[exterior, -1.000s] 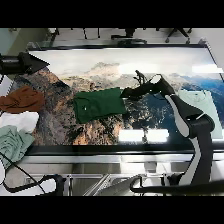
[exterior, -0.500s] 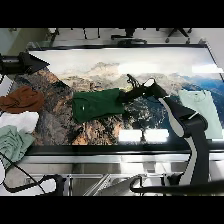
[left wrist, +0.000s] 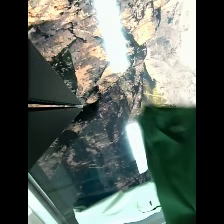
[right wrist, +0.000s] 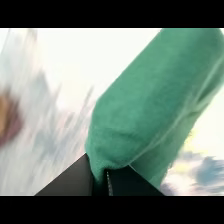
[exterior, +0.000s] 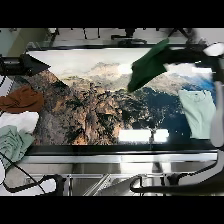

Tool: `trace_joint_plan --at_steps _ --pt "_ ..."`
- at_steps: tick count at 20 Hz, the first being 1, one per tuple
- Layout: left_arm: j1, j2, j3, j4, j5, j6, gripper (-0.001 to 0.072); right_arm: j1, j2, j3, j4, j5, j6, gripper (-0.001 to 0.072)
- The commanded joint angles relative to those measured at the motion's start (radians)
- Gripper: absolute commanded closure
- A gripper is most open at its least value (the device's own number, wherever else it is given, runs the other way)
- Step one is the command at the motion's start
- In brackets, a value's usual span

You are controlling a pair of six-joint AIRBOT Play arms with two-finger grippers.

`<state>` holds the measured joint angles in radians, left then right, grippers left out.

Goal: Fold the shirts.

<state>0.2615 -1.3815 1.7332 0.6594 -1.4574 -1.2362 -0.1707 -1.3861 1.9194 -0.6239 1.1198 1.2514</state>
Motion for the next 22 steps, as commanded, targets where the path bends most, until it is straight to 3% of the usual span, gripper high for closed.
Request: trace_joint_plan --at_steps 1,6,11,17,19,22 --pt "0.0 0.001 0.0 0.003 -0.018 0.009 0.0683 -0.228 0.056 0.018 -0.012 -0.054 0.057 0.0696" --pt "0.0 0.001 0.0 0.003 -0.017 0.017 0.0683 -0.457 0.061 0.018 -0.129 -0.021 0.148 0.0695" --pt "0.0 0.0 0.0 0.003 -0.018 0.02 0.0683 -0.506 0.098 0.018 -0.484 0.245 0.424 0.0696" --pt "-0.002 0.0 0.0 0.002 -0.068 0.024 0.0683 -0.506 0.14 0.008 -0.748 0.602 0.703 0.0695" --pt "-0.003 0.0 0.0 0.002 -0.074 0.024 0.0683 -0.506 0.14 -0.01 -0.809 0.705 0.742 0.0695" --pt "-0.003 -0.002 0.0 0.0 -0.079 0.024 0.0683 -0.506 0.147 -0.093 -0.848 0.721 0.742 0.0694"
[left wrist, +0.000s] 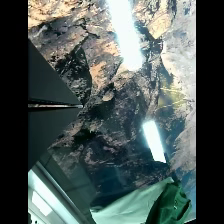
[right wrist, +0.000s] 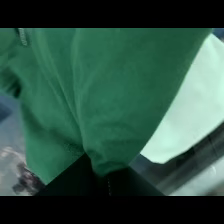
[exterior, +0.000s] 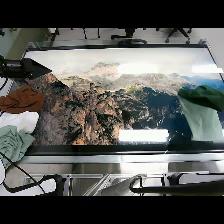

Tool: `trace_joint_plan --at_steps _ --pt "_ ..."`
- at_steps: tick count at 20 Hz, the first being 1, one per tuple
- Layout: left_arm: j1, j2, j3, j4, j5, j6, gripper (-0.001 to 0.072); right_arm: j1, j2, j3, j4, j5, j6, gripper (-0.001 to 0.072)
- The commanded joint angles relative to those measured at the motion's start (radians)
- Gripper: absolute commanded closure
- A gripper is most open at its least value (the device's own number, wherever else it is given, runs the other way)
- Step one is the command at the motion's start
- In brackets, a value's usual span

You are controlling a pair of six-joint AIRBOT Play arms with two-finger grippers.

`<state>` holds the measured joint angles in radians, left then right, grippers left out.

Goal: Fold the shirts.

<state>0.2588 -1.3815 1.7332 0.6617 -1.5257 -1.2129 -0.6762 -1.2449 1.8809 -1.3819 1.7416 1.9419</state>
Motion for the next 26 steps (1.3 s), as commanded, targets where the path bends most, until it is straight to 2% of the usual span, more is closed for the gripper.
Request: trace_joint_plan --at_steps 1,3,4,5,6,11,12,13,14,15,18,20,24,26 --pt "-0.001 -0.005 0.0 -0.002 -0.011 0.001 0.0683 -0.001 0.006 -0.092 -0.101 0.099 0.045 0.0694" --pt "-0.001 -0.014 0.0 -0.002 -0.021 0.001 0.0683 -0.001 0.005 -0.175 -0.107 0.099 0.041 0.0689" --pt "-0.001 -0.021 0.0 -0.003 -0.024 0.001 0.0683 -0.001 0.005 -0.217 -0.107 0.1 0.04 0.0537" --pt "-0.001 -0.031 0.0 -0.003 -0.03 0.001 0.0683 -0.001 0.004 -0.251 -0.107 0.1 0.04 0.0274" --pt "-0.001 -0.042 0.0 -0.003 -0.045 0.0 0.0683 -0.001 0.004 -0.275 -0.107 0.099 0.041 0.0169" --pt "-0.025 -0.069 0.0 -0.011 -0.046 0.002 0.0683 -0.001 -0.002 -0.286 -0.103 0.07 0.018 0.0182" --pt "-0.033 -0.066 0.002 -0.01 -0.023 0.003 0.0683 0.0 -0.002 -0.285 -0.085 0.044 0.005 0.0263" --pt "-0.042 -0.065 0.021 -0.008 -0.013 0.004 0.0683 0.005 -0.002 -0.283 -0.045 0.01 -0.021 0.0405" --pt "-0.048 -0.065 0.047 -0.008 -0.013 0.003 0.0683 0.007 -0.002 -0.278 0.023 -0.033 -0.054 0.0618" --pt "-0.049 -0.065 0.087 -0.01 -0.019 -0.002 0.0683 0.011 0.003 -0.277 0.1 -0.084 -0.087 0.0693" --pt "-0.048 -0.061 0.198 -0.009 -0.038 -0.035 0.0684 0.076 0.036 -0.278 0.301 -0.262 -0.155 0.0694" --pt "-0.048 -0.024 0.165 0.0 -0.036 -0.033 0.0685 0.19 0.073 -0.294 0.312 -0.337 -0.221 0.0694" --pt "-0.098 0.161 -0.222 0.001 0.044 0.005 0.0685 0.541 0.178 -0.526 0.127 -0.412 -0.245 0.0694" --pt "-0.147 0.253 -0.437 0.001 0.089 0.027 0.0685 0.7 0.237 -0.695 0.125 -0.484 -0.237 0.0694"
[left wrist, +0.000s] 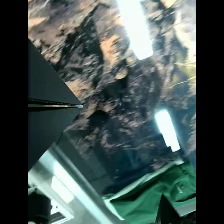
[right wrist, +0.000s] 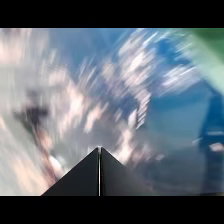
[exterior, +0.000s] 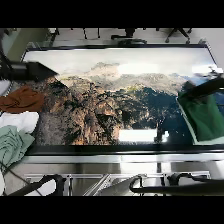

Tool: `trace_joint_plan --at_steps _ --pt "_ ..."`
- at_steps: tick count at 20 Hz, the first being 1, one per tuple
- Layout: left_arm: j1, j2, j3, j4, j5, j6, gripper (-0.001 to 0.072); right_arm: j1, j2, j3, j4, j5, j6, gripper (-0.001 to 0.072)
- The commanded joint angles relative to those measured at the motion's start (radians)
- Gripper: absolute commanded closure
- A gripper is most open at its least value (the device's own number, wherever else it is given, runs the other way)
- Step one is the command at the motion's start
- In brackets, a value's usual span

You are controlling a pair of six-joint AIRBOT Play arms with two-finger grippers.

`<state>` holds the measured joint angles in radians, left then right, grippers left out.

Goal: Fold the shirts.

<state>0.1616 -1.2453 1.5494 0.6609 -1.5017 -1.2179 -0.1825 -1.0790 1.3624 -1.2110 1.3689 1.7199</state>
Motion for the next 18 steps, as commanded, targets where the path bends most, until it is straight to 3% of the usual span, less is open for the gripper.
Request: trace_joint_plan --at_steps 1,4,8,18 --pt "-0.076 0.156 -0.346 0.002 0.085 0.042 0.0684 0.276 0.096 -0.247 -0.042 -0.153 -0.013 0.0694" --pt "-0.15 0.261 -0.568 0.006 0.166 0.055 0.0685 0.431 0.145 -0.395 -0.043 -0.26 0.019 0.0694" --pt "-0.183 0.321 -0.691 0.027 0.187 0.055 0.0683 0.483 0.143 -0.418 -0.024 -0.297 0.019 0.0694" --pt "-0.183 0.324 -0.711 0.026 0.195 0.054 0.0683 0.484 0.143 -0.418 0.007 -0.288 0.019 0.0694"
